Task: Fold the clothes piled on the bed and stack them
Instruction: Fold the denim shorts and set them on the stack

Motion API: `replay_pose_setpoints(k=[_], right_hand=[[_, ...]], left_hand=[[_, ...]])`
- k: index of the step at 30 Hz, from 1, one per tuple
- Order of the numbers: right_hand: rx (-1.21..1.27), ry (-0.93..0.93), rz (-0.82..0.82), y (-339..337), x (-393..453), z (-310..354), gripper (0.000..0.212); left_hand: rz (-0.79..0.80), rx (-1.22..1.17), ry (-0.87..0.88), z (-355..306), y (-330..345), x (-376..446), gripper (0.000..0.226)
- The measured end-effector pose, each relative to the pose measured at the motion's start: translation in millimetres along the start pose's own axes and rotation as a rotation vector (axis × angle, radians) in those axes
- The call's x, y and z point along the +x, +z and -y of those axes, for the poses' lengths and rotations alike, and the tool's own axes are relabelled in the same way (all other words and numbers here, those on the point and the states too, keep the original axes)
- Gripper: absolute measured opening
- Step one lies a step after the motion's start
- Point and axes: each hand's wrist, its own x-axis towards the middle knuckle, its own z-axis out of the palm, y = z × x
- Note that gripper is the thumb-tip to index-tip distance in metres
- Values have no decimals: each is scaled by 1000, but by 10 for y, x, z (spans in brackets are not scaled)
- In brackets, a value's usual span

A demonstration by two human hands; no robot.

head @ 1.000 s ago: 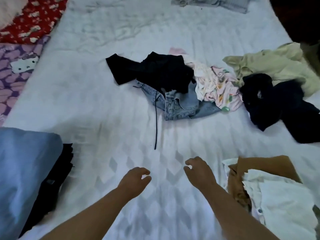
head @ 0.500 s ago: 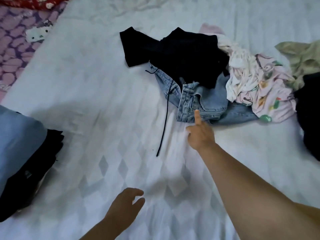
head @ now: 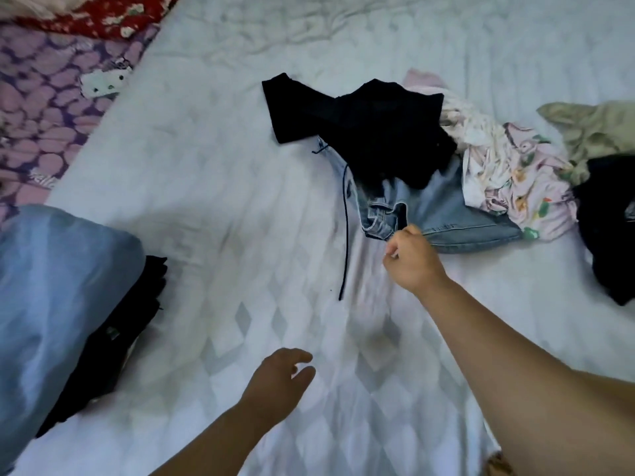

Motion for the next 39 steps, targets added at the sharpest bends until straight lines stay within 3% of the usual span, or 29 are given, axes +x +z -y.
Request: replay_pose_setpoints(k=[3, 6, 13, 20, 24, 31, 36, 39], right_hand=[[114, 21, -71, -17, -520, 353, 20], [94, 99, -39, 2, -1031, 650, 32], [-152, 141, -98, -391, -1939, 1118, 22], [-51, 79, -275, -1114, -2475, 1599, 28], [176, -8, -420, -1464, -2716, 1840, 12], [656, -64, -579, -2011, -3073, 2184, 22], [852, -106, -604, -2146, -3186, 2259, 23], [880, -103, -602, -2135, -3186, 2197, 21]], left_hand=[[3, 1, 70, -62, -124, -156, 27], [11, 16, 136, -75, -297, -358, 31], [-19, 103, 342, -141, -799, -811, 57], [-130, 118, 592, -584, -1136, -1183, 75], [-213, 130, 790, -872, -1296, -1346, 79], [-249, 54, 769, -1152, -1759, -1595, 89], [-24, -19, 769, -1053, -2061, -1711, 44], [-91, 102, 630, -916, -2205, -1625, 58]])
